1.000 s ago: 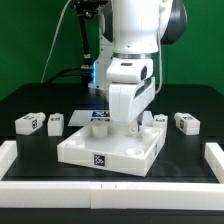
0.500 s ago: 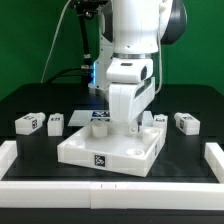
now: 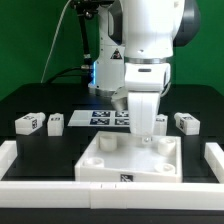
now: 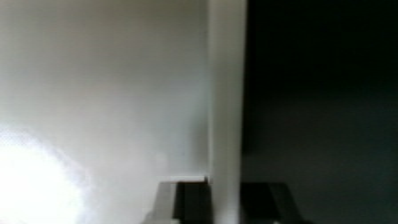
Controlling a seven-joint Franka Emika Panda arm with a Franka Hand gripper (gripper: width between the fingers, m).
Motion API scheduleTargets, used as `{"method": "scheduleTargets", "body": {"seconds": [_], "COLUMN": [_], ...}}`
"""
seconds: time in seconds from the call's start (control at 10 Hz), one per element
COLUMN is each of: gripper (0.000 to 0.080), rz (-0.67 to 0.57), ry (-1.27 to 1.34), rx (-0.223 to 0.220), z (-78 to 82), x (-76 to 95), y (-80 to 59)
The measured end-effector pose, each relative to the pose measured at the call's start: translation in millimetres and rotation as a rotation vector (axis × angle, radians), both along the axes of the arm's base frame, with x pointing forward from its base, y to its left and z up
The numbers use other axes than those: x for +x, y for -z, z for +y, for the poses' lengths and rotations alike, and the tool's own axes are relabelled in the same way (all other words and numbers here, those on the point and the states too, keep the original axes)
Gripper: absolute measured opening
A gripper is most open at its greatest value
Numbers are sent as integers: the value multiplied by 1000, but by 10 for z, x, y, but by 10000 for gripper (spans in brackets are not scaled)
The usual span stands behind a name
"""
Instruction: Assemble one leg
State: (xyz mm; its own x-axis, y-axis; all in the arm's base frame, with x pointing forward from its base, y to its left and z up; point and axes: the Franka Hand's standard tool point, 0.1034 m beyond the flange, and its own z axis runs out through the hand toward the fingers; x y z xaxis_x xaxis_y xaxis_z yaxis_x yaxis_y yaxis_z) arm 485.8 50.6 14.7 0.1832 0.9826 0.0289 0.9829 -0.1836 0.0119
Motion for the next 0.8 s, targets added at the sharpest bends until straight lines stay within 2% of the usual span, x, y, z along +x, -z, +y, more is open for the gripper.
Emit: {"method": "scheduleTargets", "body": {"seconds": [0.4,0.6,0.8], "gripper": [59,59,59], "rz": [4,30,20], "ry": [-7,-113,-154], "rx": [-3,-27,-26], "z": [-10,89,272], "x": [-9,76,148], "y": [3,2,0]}}
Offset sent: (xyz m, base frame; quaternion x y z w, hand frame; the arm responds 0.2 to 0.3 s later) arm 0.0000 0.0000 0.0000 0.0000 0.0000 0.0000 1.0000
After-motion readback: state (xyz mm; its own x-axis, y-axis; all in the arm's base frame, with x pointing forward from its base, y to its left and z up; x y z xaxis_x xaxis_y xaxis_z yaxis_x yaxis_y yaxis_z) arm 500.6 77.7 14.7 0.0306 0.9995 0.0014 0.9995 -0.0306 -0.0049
